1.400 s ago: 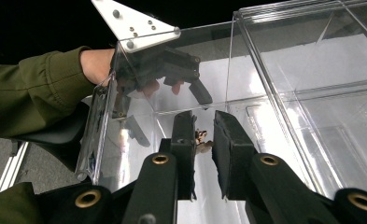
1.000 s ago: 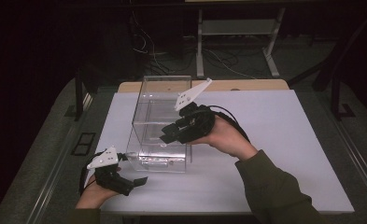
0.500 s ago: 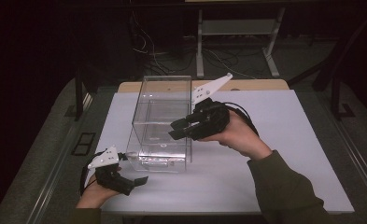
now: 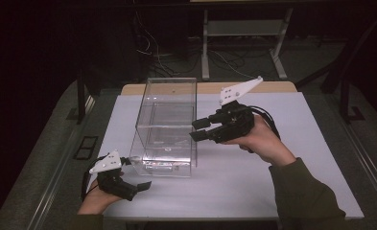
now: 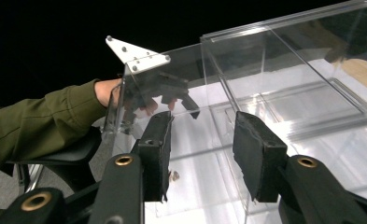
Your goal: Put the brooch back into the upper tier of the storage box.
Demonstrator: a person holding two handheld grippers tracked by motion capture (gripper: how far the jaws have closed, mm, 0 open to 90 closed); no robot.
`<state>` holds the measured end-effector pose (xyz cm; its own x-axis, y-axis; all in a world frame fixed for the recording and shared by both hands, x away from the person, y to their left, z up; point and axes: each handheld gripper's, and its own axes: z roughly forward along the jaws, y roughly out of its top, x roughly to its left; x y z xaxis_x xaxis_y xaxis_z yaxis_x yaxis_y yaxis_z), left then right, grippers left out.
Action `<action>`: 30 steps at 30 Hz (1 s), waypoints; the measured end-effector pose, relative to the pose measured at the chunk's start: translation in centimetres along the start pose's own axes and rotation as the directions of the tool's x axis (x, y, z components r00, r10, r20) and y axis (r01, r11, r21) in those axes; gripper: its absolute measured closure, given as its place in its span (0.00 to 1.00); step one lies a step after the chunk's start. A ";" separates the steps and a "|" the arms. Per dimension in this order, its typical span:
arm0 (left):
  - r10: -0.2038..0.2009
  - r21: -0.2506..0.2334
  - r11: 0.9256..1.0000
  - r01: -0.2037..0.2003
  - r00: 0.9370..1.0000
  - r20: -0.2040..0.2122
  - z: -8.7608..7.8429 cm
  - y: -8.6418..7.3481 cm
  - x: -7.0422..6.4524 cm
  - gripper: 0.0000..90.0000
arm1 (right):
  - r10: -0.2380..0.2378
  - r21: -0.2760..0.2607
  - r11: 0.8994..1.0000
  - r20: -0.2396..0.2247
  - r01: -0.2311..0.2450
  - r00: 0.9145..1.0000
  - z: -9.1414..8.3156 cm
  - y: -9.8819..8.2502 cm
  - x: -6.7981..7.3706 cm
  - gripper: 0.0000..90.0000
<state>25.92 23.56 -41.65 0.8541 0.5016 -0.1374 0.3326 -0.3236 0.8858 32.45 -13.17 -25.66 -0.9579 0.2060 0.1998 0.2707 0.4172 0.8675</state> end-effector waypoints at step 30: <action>0.003 0.003 1.000 -0.003 1.000 0.000 0.1 -0.1 0.0 0.00 | 0.040 -0.084 0.996 0.151 -0.027 0.988 -4.0 -6.2 -2.2 0.34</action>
<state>25.94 23.54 -41.73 0.8550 0.5009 -0.1342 0.3310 -0.3279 0.8848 32.55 -19.74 -29.63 -0.9212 0.3533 0.1632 0.2876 0.3354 0.8971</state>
